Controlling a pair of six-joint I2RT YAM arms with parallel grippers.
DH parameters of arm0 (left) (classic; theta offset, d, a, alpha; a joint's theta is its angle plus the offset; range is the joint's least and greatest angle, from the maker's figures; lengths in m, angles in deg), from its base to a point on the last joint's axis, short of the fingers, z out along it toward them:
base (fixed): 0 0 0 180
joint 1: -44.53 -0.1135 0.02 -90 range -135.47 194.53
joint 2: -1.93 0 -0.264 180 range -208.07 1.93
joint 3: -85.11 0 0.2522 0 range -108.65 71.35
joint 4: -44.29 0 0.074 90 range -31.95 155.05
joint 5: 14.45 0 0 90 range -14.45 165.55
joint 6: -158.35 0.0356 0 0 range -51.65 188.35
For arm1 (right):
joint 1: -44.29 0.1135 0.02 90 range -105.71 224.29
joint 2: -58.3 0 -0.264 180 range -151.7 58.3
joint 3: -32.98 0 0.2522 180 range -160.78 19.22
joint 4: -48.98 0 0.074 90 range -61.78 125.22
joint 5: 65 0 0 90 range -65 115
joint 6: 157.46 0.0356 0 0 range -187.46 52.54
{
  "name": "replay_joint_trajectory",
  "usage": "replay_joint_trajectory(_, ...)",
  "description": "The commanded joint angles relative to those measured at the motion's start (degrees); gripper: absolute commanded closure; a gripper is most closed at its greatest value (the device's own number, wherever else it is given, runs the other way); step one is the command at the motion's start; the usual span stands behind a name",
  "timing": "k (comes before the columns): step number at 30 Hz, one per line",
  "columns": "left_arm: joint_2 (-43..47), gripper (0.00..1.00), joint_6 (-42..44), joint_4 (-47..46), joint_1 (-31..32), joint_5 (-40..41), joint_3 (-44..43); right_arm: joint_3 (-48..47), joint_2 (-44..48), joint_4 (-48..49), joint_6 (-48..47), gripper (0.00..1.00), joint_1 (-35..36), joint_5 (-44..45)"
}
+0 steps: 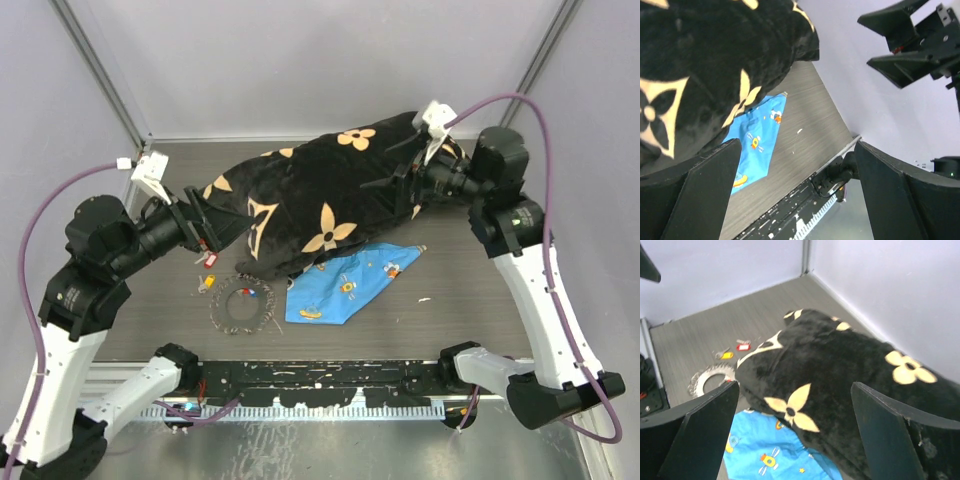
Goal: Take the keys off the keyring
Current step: Place the keyring at the center of the board, then reset both arms
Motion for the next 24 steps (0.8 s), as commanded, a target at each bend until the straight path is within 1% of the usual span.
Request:
replay_joint_trajectory(1, -3.8, 0.02, 6.2, 2.9, 5.2, 6.3, -9.6, -13.4, 0.3, -7.4, 2.1, 0.00, -0.2, 5.7)
replay_joint_trajectory(5, -2.1, 0.02, 7.0, -2.2, 5.2, 4.2, -13.0, -22.4, -0.7, -10.1, 4.4, 0.00, -0.7, 3.5)
replay_joint_trajectory(7, -0.3, 0.02, 6.8, -5.0, 5.2, 3.4, -13.4, -25.0, -1.1, -9.9, 7.4, 0.00, -1.6, 3.2)
replay_joint_trajectory(9, 1.2, 0.02, 6.5, -7.0, 5.2, 2.2, -13.6, -27.0, -1.6, -9.5, 11.4, 0.00, -2.3, 4.7)
replay_joint_trajectory(12, 2.7, 0.02, 5.6, -8.4, 5.3, 1.2, -14.0, -29.7, -2.3, -9.8, 14.5, 0.00, -3.0, 5.5)
replay_joint_trajectory(19, 3.7, 0.02, 4.4, -9.8, 5.2, -1.0, -13.1, -32.5, -3.2, -10.6, 16.6, 0.00, -4.3, -0.9)
replay_joint_trajectory(24, 3.9, 0.02, 5.6, -9.2, 5.2, -1.0, -12.1, -33.6, -3.5, -10.8, 18.7, 0.00, -5.0, -0.3)
